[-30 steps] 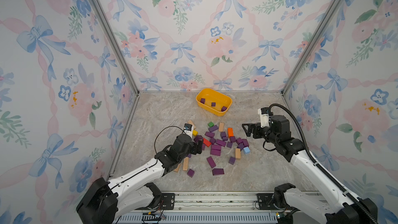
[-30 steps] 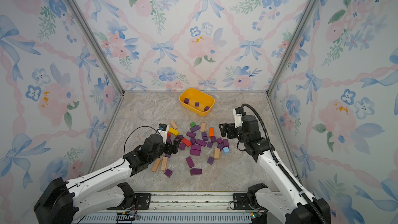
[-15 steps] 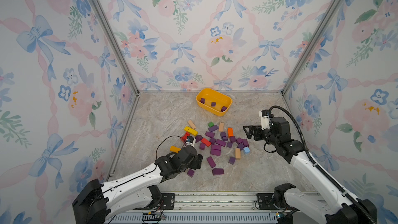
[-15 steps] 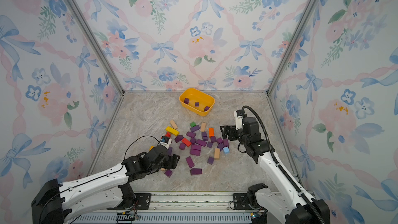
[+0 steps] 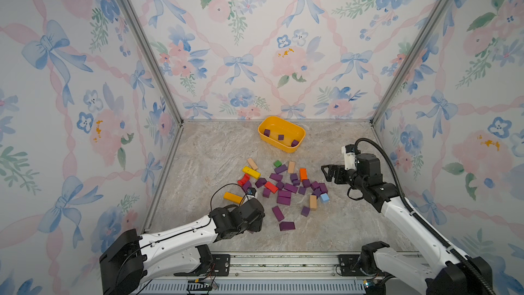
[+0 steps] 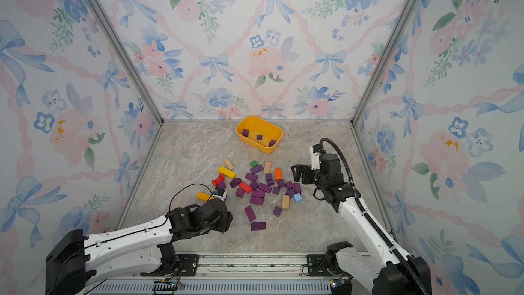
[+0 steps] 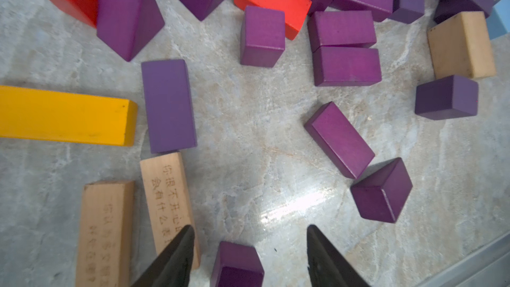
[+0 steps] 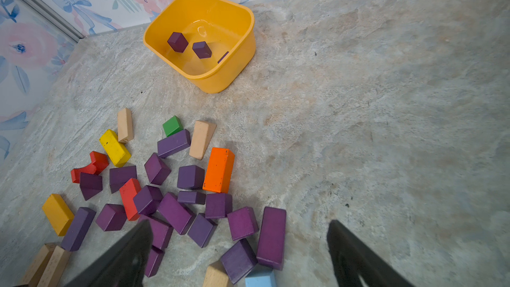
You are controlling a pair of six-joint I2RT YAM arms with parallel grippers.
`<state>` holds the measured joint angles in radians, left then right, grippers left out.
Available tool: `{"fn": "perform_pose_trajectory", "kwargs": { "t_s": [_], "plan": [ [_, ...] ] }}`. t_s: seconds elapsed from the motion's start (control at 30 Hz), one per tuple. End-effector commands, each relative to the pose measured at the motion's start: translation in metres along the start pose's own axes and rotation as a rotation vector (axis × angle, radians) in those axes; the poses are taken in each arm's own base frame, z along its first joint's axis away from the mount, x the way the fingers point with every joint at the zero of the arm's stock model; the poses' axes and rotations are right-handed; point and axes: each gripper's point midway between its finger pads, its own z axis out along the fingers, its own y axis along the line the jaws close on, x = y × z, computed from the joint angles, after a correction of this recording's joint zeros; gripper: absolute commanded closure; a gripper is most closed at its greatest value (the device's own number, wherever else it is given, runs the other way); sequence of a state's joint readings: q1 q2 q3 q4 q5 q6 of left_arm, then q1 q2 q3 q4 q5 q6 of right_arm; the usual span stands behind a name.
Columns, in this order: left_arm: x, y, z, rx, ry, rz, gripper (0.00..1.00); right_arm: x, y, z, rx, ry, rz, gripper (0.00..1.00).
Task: Pick purple bricks into the storage bin
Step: Pick up the building block from the center of the board.
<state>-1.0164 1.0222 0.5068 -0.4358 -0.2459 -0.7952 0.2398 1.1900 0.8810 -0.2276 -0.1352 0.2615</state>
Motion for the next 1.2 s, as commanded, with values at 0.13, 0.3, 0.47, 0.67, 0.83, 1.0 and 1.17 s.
{"fn": "perform_pose_trajectory", "kwargs": {
  "t_s": [0.13, 0.3, 0.47, 0.67, 0.83, 1.0, 1.17],
  "plan": [
    [0.016, 0.004, 0.0, -0.023, 0.053, -0.023, 0.35, 0.006, -0.006, 0.004, 0.004, 0.021, 0.02, 0.03],
    [0.023, 0.004, 0.003, -0.03, 0.075, -0.011, 0.36, 0.003, -0.002, 0.002, -0.018, 0.01, 0.02, 0.03],
    [0.03, 0.005, 0.007, -0.044, 0.103, 0.002, 0.36, 0.005, -0.003, 0.003, -0.013, 0.02, 0.024, 0.03],
    [0.033, 0.008, 0.007, -0.057, 0.109, 0.001, 0.43, 0.007, -0.006, 0.005, -0.01, 0.026, 0.032, 0.03],
    [0.037, 0.011, 0.008, -0.066, 0.12, -0.01, 0.45, 0.007, -0.009, 0.005, -0.003, 0.026, 0.039, 0.03],
    [0.043, 0.013, 0.011, -0.082, 0.144, -0.002, 0.45, 0.007, -0.012, 0.005, -0.001, 0.026, 0.047, 0.03],
    [0.047, 0.014, 0.014, -0.096, 0.16, 0.012, 0.52, 0.007, -0.017, 0.005, 0.006, 0.026, 0.062, 0.03]
  ]
}}
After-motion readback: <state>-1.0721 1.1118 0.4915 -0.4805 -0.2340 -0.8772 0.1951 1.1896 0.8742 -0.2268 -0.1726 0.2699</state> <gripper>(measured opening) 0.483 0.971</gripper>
